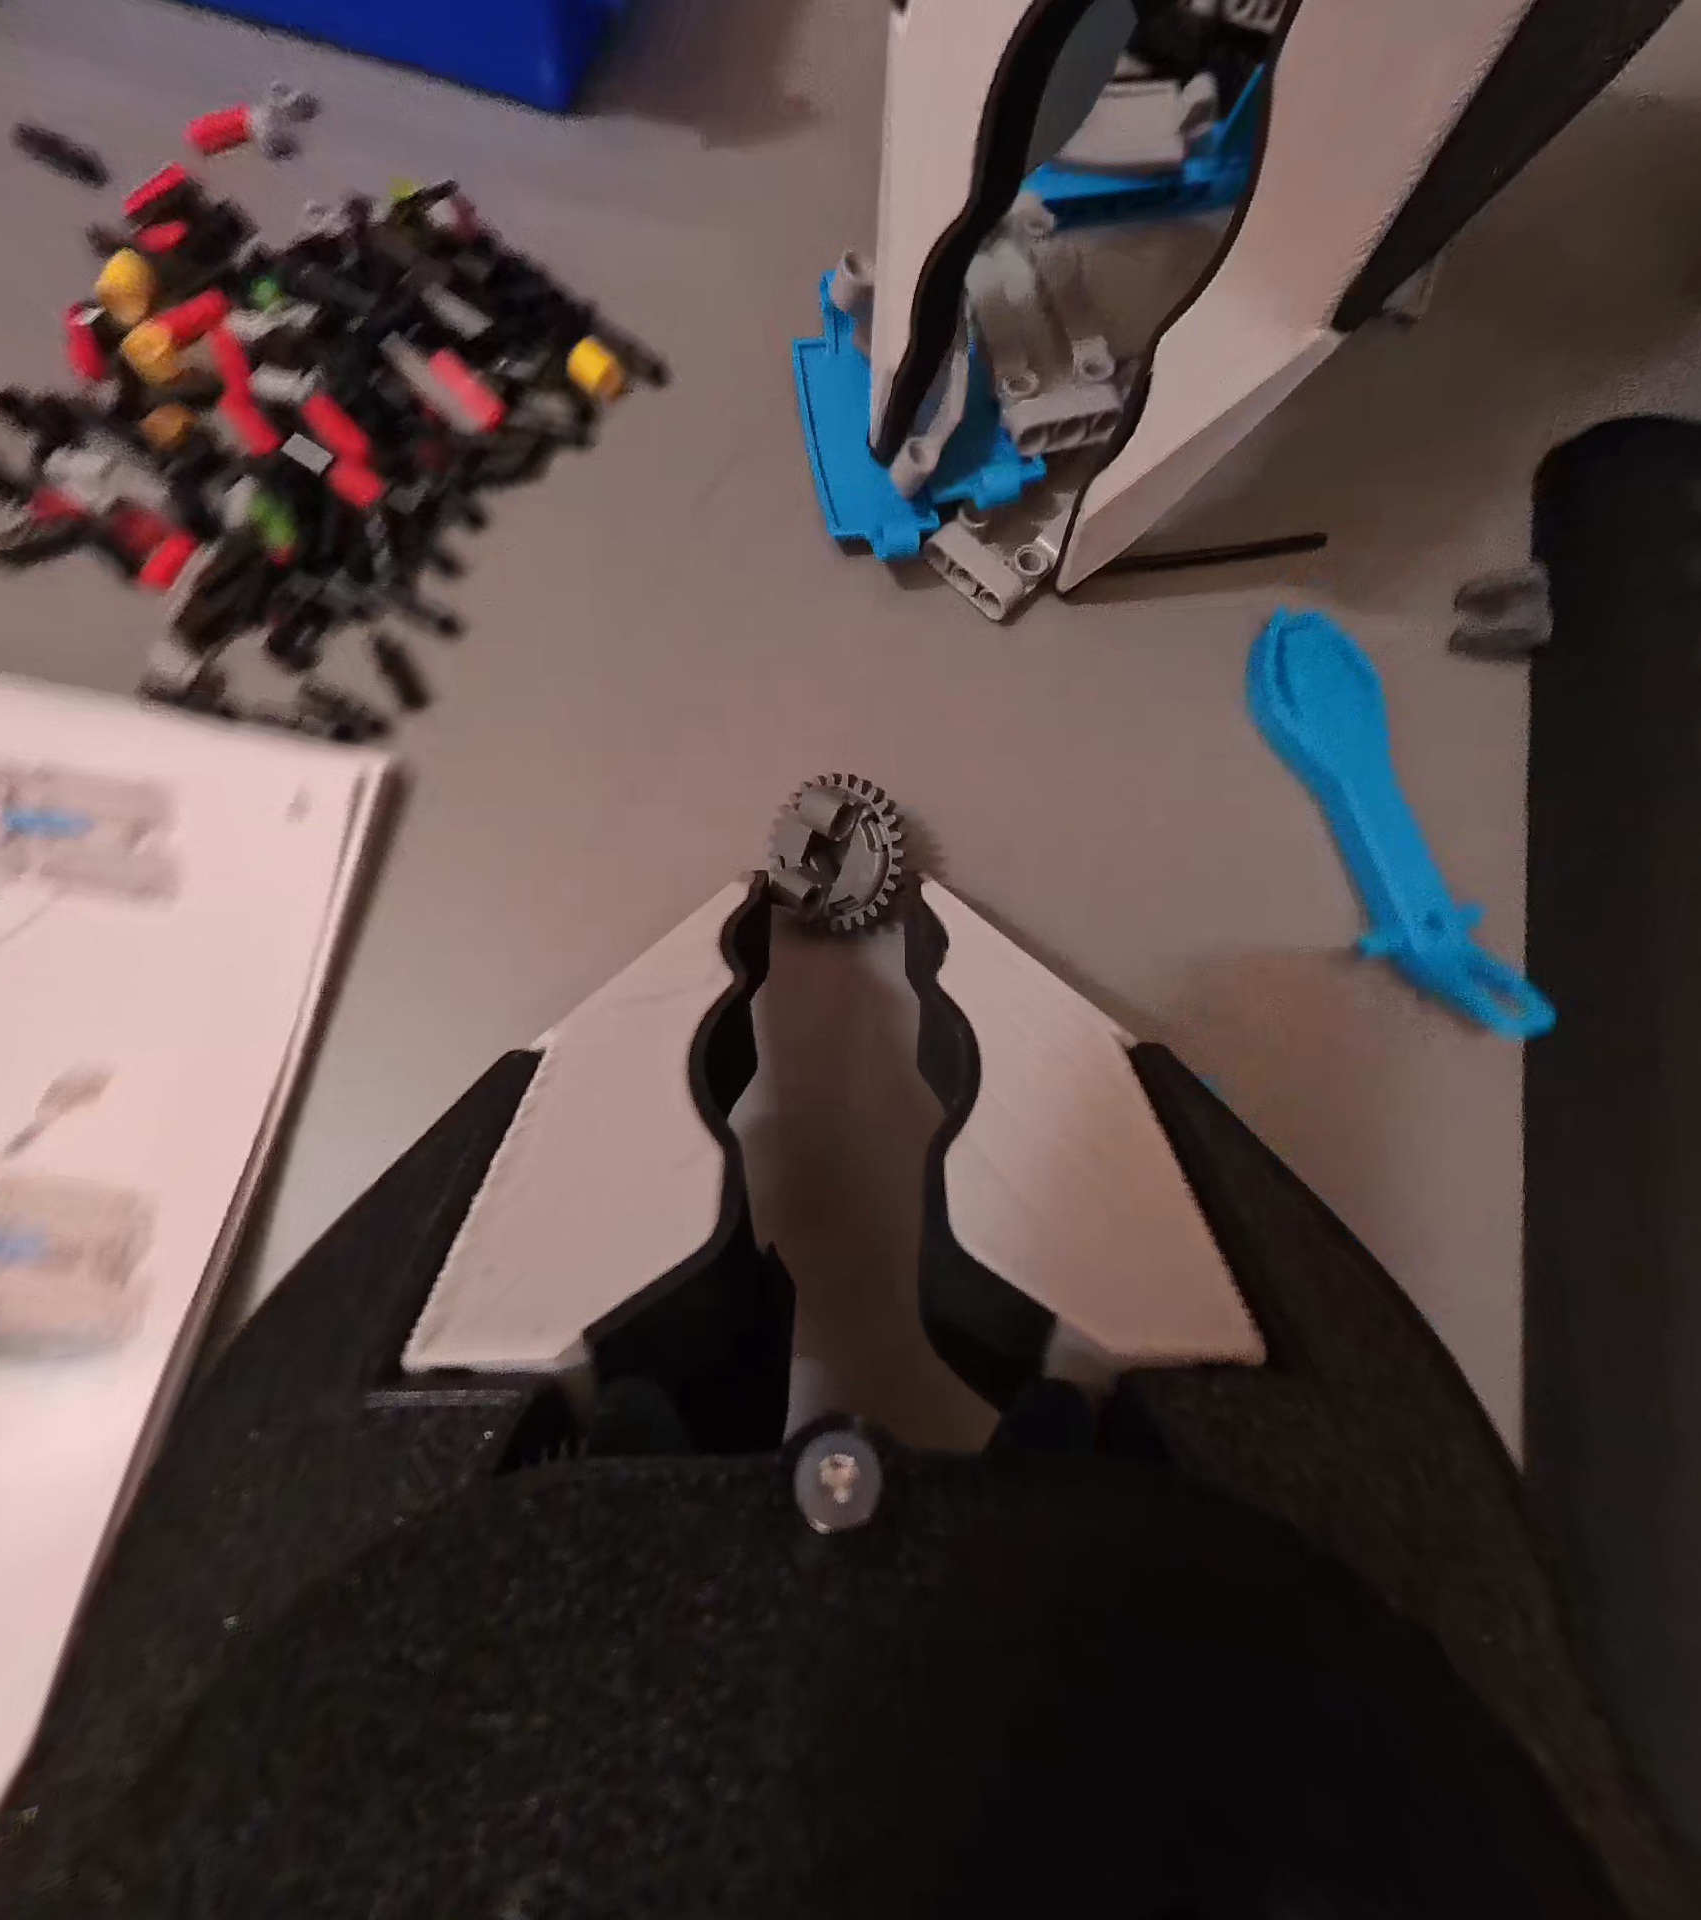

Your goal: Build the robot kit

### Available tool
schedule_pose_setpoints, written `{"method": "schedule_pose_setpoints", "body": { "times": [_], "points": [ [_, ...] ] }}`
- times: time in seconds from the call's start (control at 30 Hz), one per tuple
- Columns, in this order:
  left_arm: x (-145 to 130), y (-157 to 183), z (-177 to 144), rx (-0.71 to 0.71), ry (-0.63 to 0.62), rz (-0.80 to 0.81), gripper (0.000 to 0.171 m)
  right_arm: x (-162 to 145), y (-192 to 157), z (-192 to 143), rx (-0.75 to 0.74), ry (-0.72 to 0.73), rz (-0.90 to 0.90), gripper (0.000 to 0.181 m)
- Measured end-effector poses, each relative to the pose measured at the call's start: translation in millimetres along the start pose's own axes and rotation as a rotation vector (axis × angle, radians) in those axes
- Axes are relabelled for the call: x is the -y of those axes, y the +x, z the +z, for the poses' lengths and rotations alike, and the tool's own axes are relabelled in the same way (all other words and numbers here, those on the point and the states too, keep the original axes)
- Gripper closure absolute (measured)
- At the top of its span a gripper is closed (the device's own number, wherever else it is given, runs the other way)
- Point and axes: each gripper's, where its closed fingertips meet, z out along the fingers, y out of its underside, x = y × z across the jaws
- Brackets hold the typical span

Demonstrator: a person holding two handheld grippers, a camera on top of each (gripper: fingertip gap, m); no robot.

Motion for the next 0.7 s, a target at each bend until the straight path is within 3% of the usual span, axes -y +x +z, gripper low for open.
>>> {"method": "schedule_pose_setpoints", "body": {
  "times": [0.2, 0.3, 0.37, 0.43, 0.57, 0.7],
  "points": [
    [50.7, 39.2, 56.4, -0.043, -0.009, 0.024, 0.147, -75.5, 20.4, -27.2, -0.094, -0.023, 0.143, 0.136],
    [61.6, 46.6, 71.0, -0.051, -0.006, -0.014, 0.137, -73.1, 25.0, -44.2, -0.149, 0.058, 0.205, 0.133],
    [60.4, 44.9, 58.5, -0.067, 0.018, -0.04, 0.124, -49.4, 13.5, -54.3, -0.144, 0.166, 0.231, 0.133],
    [48.1, 36.1, 25.1, -0.087, 0.055, -0.043, 0.123, -16.8, -5.8, -55.8, -0.129, 0.263, 0.228, 0.13],
    [-9.7, 1.7, -67.5, -0.023, 0.082, -0.063, 0.125, 75.8, -48.7, -27.7, -0.017, 0.431, 0.225, 0.136],
    [-71.3, -10.1, -142.9, 0.112, 0.083, -0.167, 0.126, 144.2, -46.5, 18.3, -0.046, 0.433, 0.2, 0.147]
  ]
}}
